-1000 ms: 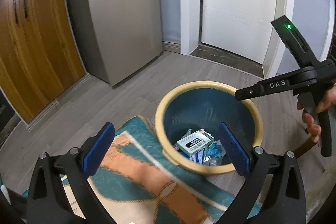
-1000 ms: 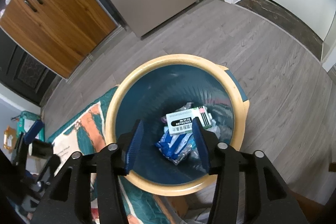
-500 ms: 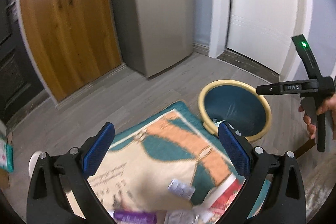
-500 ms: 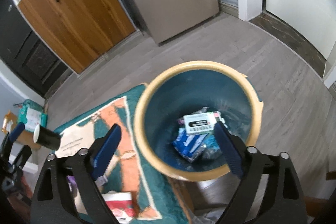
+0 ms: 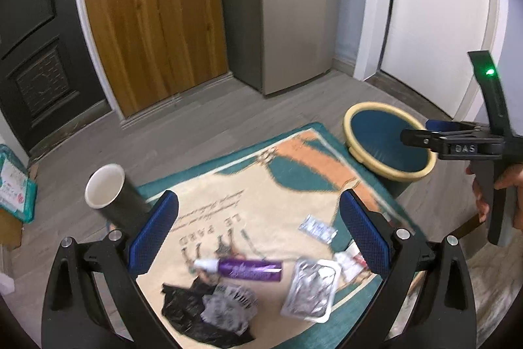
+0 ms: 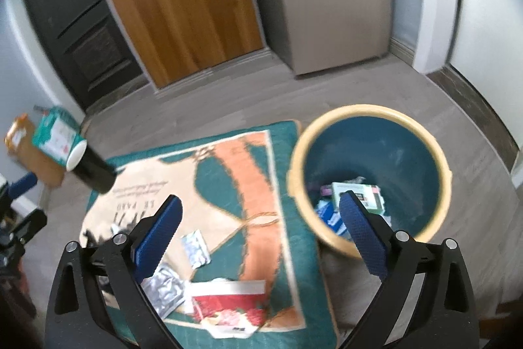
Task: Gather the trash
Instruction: 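Move both open tools back over the trash on the rug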
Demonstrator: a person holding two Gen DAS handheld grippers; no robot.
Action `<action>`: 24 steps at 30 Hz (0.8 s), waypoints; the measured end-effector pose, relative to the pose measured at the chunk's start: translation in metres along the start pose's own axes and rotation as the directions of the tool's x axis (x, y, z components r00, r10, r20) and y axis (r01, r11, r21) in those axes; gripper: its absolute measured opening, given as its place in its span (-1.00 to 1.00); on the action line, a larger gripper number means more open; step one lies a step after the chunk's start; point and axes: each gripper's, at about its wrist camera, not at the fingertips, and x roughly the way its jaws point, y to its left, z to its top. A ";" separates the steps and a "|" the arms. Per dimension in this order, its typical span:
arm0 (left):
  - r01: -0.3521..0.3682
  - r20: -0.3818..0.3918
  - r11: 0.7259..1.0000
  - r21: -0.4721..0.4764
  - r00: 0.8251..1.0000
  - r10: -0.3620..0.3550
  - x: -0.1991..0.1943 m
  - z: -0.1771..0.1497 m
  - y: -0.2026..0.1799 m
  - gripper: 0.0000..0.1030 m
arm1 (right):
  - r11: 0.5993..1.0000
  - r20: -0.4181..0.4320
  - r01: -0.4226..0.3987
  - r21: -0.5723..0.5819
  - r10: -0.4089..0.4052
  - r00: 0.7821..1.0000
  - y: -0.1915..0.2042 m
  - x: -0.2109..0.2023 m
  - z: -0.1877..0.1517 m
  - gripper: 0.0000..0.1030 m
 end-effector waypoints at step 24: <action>-0.166 -0.323 0.941 -0.295 0.944 0.065 0.058 -0.086 0.097 0.88 | 0.963 -0.150 -0.077 -0.259 0.039 0.988 0.105 0.053 -0.047 0.87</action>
